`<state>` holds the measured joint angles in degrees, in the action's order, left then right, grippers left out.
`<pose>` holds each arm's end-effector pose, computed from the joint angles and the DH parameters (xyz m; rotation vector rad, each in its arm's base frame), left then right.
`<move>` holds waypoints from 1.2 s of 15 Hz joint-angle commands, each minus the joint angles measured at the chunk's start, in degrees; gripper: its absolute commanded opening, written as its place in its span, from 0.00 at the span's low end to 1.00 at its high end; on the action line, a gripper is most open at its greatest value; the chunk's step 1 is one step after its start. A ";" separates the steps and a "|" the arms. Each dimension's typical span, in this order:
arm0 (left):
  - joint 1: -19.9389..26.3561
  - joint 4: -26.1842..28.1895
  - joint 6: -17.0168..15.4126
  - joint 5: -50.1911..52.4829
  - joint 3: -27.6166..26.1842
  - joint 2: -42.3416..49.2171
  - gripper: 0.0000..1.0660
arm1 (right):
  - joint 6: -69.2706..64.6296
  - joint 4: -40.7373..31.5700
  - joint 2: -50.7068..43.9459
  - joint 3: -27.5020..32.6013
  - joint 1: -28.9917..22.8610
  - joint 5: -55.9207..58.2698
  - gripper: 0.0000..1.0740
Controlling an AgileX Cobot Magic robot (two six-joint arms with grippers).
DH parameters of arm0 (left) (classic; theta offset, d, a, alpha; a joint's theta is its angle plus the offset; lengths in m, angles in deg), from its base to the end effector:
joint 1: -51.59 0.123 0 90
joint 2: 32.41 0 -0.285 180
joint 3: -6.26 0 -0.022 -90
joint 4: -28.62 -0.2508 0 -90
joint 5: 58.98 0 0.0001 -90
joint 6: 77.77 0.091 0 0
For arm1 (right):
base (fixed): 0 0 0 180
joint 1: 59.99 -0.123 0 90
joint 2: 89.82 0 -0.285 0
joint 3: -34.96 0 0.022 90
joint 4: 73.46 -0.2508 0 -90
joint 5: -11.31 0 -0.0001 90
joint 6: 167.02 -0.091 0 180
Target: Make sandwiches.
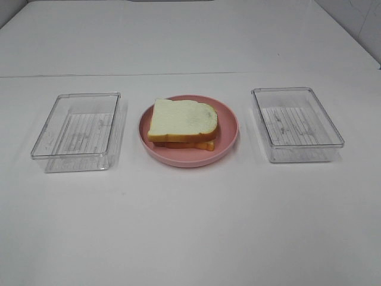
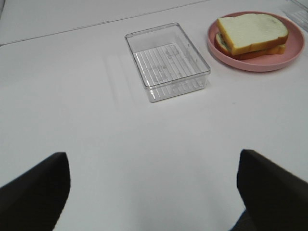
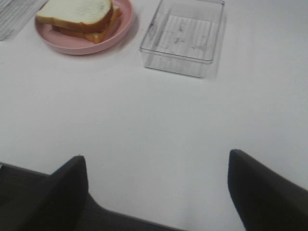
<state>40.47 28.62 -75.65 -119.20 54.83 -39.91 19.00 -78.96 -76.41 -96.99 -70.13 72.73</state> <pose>-0.0051 0.0010 0.2781 0.2341 2.0175 -0.0990 0.0073 0.0091 0.2791 -0.3014 2.1234 0.1592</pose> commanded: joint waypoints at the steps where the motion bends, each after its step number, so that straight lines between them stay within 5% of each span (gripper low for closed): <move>1: 3.84 0.00 0.06 0.34 0.06 1.32 0.84 | 0.40 -0.06 -0.57 0.17 7.56 -0.57 0.71; 4: 8.31 0.00 0.00 0.34 0.06 1.38 0.84 | 0.40 -0.06 -2.46 0.17 12.83 -0.57 0.71; 7: 11.06 0.00 0.00 0.34 0.06 1.38 0.84 | 0.40 0.00 -5.44 0.17 12.61 -0.57 0.71; 18: 11.23 0.00 0.06 0.34 0.06 1.43 0.84 | 0.40 -0.06 -6.76 0.17 12.72 -0.52 0.71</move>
<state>51.70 28.62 -75.65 -119.20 54.83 -39.91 19.00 -78.96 -82.37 -96.82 -57.87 72.73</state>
